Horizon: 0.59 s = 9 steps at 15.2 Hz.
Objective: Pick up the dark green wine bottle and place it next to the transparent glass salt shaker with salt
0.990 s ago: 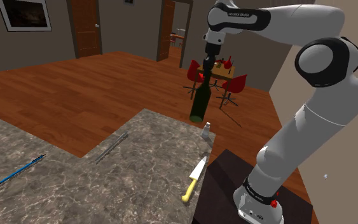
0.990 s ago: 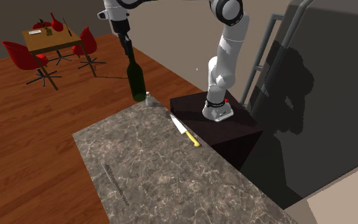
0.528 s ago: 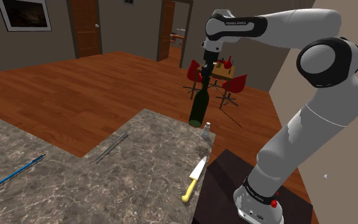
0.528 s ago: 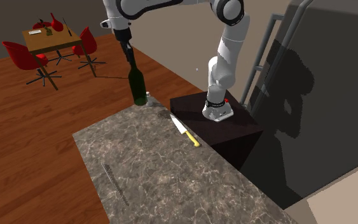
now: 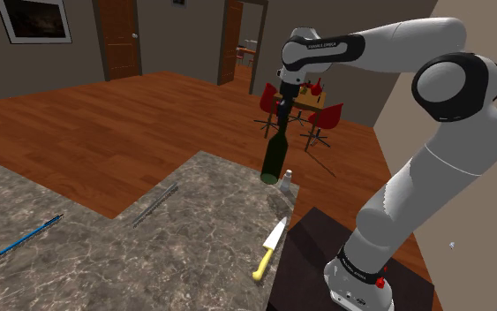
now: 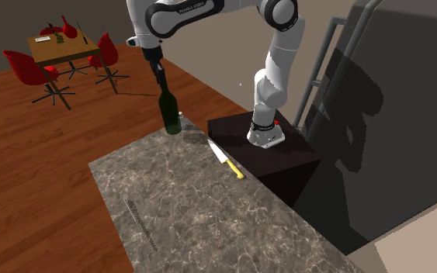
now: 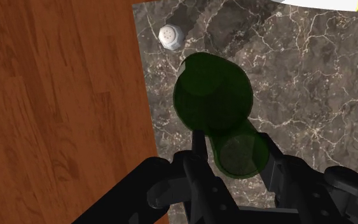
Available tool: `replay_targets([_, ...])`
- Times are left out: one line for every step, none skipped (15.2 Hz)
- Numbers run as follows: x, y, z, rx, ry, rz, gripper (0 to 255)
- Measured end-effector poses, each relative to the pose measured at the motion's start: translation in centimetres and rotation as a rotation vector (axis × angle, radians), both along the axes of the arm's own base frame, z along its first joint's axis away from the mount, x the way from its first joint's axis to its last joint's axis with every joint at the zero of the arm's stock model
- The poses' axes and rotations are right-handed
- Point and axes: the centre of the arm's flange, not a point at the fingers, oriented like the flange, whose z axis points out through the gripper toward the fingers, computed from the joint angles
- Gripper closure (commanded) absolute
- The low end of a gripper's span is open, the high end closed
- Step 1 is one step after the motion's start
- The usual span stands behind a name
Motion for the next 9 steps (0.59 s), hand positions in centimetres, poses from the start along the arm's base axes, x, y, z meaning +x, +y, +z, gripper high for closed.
replay_targets([0.1,0.0,-0.6,0.000,0.000,0.000,255])
replay_targets([0.1,-0.1,-1.0,0.000,0.000,0.000,255])
replay_targets([0.1,0.0,-1.5,0.000,0.000,0.000,255])
replay_targets([0.1,0.0,-2.1,0.000,0.000,0.000,255])
replay_targets([0.2,0.0,-2.7,0.000,0.000,0.000,255])
replay_targets([0.1,-0.1,-3.2,0.000,0.000,0.000,255])
replay_targets([0.0,-0.1,-4.0,0.000,0.000,0.000,255])
replay_targets([0.1,-0.1,-4.4,0.000,0.000,0.000,255])
replay_targets([0.1,0.0,-4.6,0.000,0.000,0.000,255])
